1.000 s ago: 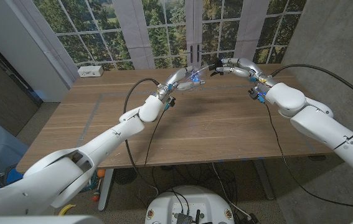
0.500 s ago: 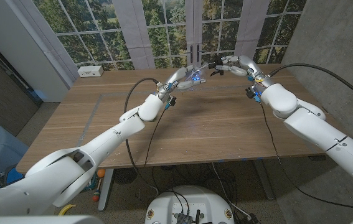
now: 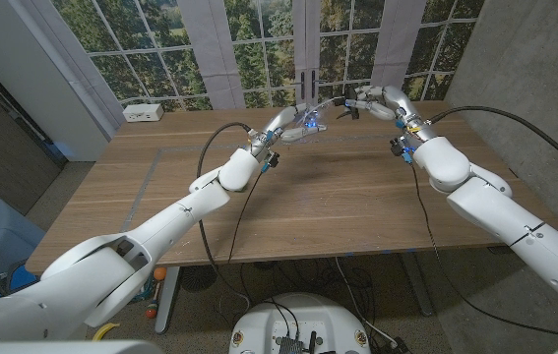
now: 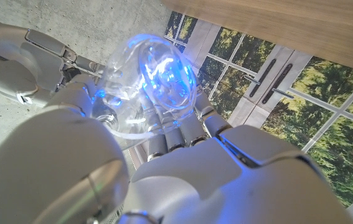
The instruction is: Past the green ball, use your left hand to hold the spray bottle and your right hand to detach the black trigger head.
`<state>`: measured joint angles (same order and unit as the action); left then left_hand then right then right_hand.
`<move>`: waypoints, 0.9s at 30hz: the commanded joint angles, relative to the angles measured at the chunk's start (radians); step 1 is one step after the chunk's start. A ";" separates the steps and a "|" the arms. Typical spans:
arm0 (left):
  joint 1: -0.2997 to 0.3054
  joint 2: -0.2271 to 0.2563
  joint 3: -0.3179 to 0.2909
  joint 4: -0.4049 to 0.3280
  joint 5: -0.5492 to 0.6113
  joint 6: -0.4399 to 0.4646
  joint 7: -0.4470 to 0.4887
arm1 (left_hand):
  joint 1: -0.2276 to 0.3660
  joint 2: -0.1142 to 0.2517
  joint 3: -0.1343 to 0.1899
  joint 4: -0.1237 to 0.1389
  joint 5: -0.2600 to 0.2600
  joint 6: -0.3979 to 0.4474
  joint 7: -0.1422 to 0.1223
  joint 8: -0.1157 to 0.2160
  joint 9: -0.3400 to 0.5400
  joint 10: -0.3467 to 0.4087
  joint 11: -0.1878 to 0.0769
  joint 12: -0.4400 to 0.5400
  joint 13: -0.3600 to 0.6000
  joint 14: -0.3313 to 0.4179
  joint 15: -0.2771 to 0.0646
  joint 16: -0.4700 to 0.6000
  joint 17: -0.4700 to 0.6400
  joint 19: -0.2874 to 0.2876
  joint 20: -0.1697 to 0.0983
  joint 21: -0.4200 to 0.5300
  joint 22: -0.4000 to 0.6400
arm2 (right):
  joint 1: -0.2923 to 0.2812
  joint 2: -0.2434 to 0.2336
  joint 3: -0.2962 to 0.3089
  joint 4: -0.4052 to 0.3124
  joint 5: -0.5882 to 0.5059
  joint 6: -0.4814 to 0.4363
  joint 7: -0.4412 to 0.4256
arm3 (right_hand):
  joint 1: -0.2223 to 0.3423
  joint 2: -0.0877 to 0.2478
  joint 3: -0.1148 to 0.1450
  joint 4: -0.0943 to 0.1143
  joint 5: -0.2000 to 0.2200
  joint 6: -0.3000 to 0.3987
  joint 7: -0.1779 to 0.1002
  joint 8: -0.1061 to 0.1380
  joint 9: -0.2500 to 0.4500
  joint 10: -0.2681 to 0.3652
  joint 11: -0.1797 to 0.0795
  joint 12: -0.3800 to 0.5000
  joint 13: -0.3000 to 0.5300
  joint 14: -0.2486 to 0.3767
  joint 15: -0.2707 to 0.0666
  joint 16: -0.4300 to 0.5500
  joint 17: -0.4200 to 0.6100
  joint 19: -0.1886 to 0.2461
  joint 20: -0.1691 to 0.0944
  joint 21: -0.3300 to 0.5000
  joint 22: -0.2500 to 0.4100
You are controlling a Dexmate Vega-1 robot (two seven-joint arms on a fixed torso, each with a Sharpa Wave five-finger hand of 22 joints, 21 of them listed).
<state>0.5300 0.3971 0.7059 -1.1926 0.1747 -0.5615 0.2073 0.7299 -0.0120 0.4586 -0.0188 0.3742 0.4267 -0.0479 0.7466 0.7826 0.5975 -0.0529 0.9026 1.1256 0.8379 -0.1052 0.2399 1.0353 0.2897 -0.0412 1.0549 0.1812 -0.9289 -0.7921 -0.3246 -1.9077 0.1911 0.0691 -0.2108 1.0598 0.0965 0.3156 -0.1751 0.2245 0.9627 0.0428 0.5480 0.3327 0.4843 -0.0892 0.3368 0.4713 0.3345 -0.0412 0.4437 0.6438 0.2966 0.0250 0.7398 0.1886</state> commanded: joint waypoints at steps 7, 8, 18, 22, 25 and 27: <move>0.007 -0.002 -0.003 -0.004 -0.002 0.019 0.000 | 0.148 0.197 0.130 0.108 0.010 0.090 -0.079 0.006 0.000 0.156 -0.148 -0.002 0.002 0.009 -0.123 -0.005 0.005 -0.007 -0.061 0.011 0.003 | -0.056 0.014 0.092 0.027 0.052 0.053 -0.029 | 0.031 0.017 0.027 0.003 0.015 -0.008 0.002 0.014 0.038 0.001 -0.001 0.002 0.004 0.001 -0.092 -0.003 0.005 0.004 -0.006 0.009 0.002; 0.008 -0.002 -0.004 -0.005 -0.001 0.021 0.001 | 0.149 0.197 0.130 0.108 0.010 0.089 -0.079 0.006 0.001 0.157 -0.148 -0.002 0.002 0.009 -0.123 -0.005 0.005 -0.007 -0.062 0.011 0.003 | -0.059 0.017 0.097 0.030 0.057 0.059 -0.031 | 0.030 0.016 0.027 0.004 0.016 -0.008 0.000 0.014 0.039 0.001 0.000 0.002 0.004 0.001 -0.092 -0.003 0.005 0.002 -0.007 0.009 0.002; 0.028 0.010 -0.008 -0.035 0.003 0.060 0.010 | 0.148 0.197 0.131 0.108 0.010 0.088 -0.080 0.007 0.003 0.156 -0.148 -0.001 0.008 0.012 -0.123 -0.005 0.007 -0.006 -0.061 0.013 0.003 | -0.088 0.041 0.132 0.044 0.059 0.084 -0.081 | 0.027 0.020 0.033 0.009 0.029 -0.030 -0.001 0.016 0.053 0.000 -0.004 -0.002 0.007 -0.007 -0.099 -0.009 0.004 -0.004 -0.013 0.010 0.001; 0.036 0.016 -0.009 -0.050 0.003 0.081 0.012 | 0.147 0.197 0.132 0.108 0.010 0.086 -0.080 0.007 0.004 0.153 -0.148 -0.004 0.005 0.012 -0.123 -0.005 0.008 -0.006 -0.060 0.013 0.003 | -0.100 0.064 0.142 0.052 0.047 0.096 -0.122 | 0.028 0.018 0.034 0.008 0.033 -0.029 0.000 0.019 0.057 0.002 -0.004 -0.003 0.008 -0.007 -0.099 -0.010 0.004 -0.006 -0.015 0.011 0.001; 0.043 0.021 -0.011 -0.061 0.002 0.091 0.014 | 0.146 0.196 0.132 0.109 0.010 0.085 -0.080 0.006 0.003 0.155 -0.148 -0.005 0.005 0.012 -0.122 -0.007 0.008 -0.011 -0.059 0.012 0.002 | -0.108 0.082 0.147 0.059 0.039 0.107 -0.148 | 0.026 0.018 0.034 0.009 0.036 -0.027 0.001 0.023 0.060 0.005 -0.007 -0.003 0.008 -0.008 -0.100 -0.009 0.005 -0.006 -0.015 0.012 0.001; 0.046 0.023 -0.012 -0.066 0.004 0.095 0.017 | 0.146 0.196 0.132 0.108 0.010 0.086 -0.080 0.006 0.002 0.157 -0.149 -0.003 0.008 0.011 -0.122 -0.008 0.008 -0.014 -0.058 0.011 0.002 | -0.110 0.085 0.150 0.064 0.045 0.117 -0.142 | 0.026 0.017 0.034 0.009 0.038 -0.025 0.000 0.025 0.062 0.010 -0.007 -0.001 0.009 -0.009 -0.100 -0.008 0.007 -0.006 -0.016 0.013 0.001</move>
<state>0.5571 0.4076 0.6985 -1.2276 0.1747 -0.5022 0.2159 0.7299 -0.0120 0.4586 -0.0189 0.3783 0.4267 -0.0478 0.7461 0.7835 0.5974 -0.0530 0.9007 1.1293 0.8399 -0.1033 0.2361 1.0398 0.2805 -0.0394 1.0625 0.1815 -1.0095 -0.7487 -0.2054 -1.8646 0.2424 0.1516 -0.2999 1.0704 0.1071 0.3416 -0.1682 0.2555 0.9334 0.0428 0.5636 0.3891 0.4842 -0.0892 0.3367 0.4754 0.3266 -0.0411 0.4362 0.6466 0.2853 0.0139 0.7473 0.1884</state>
